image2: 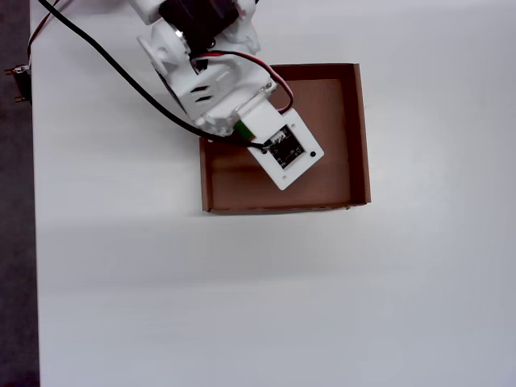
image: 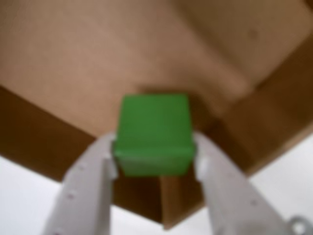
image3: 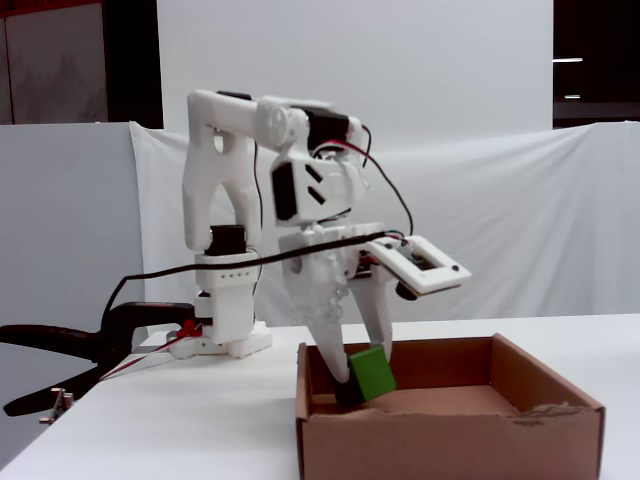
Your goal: Grasp a green cube and put it in a box.
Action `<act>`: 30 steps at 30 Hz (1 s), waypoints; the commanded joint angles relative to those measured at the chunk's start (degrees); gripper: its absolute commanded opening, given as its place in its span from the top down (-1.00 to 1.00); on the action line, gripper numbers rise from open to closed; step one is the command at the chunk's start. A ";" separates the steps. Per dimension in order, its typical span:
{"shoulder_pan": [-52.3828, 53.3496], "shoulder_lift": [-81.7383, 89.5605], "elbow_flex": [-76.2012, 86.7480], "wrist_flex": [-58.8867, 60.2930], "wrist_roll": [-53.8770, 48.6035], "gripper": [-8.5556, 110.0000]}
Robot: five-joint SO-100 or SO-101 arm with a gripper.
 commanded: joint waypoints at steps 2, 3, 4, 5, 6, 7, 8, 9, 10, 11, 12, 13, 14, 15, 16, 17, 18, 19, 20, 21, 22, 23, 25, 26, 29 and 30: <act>-0.44 -0.09 -0.53 -0.79 0.18 0.62; -0.44 -0.26 -0.44 -0.79 0.18 0.62; -0.44 -0.44 -0.26 -1.05 0.18 0.62; -0.44 -0.62 -0.18 -1.23 0.18 0.62; -0.44 -0.79 -0.09 -1.32 0.18 0.62; -0.44 -0.97 -0.09 -1.49 0.18 0.62; -0.35 -1.14 -0.09 -1.58 0.18 0.62; -0.35 -1.32 -0.09 -1.67 0.18 0.62; -0.35 -1.49 -0.09 -1.76 0.18 0.62; -0.35 -1.67 -0.09 -1.85 0.18 0.62; -0.35 -1.76 -0.09 -1.93 0.18 0.62; -0.35 -1.76 0.00 -1.93 0.18 0.62; -0.35 -1.76 0.09 -2.02 0.18 0.62; -0.44 -1.76 0.18 -2.02 0.18 0.62; -0.44 -1.76 0.35 -2.11 0.18 0.62; -0.53 -1.67 0.44 -2.20 0.18 0.62; -0.62 -1.67 0.62 -2.29 0.18 0.62; -0.62 -1.58 0.79 -2.37 0.18 0.61; -0.62 -1.58 0.88 -2.55 0.26 0.58; -0.62 -1.58 1.05 -2.64 0.26 0.56; -0.62 -1.49 1.14 -2.90 0.26 0.53; -0.62 -1.49 1.14 -3.08 0.26 0.51; -0.44 -1.41 1.14 -3.52 0.26 0.50; -0.35 -1.32 1.14 -3.69 0.26 0.50; 0.62 -0.44 0.79 -3.69 0.26 0.50; 1.14 0.18 0.09 -2.81 0.26 0.50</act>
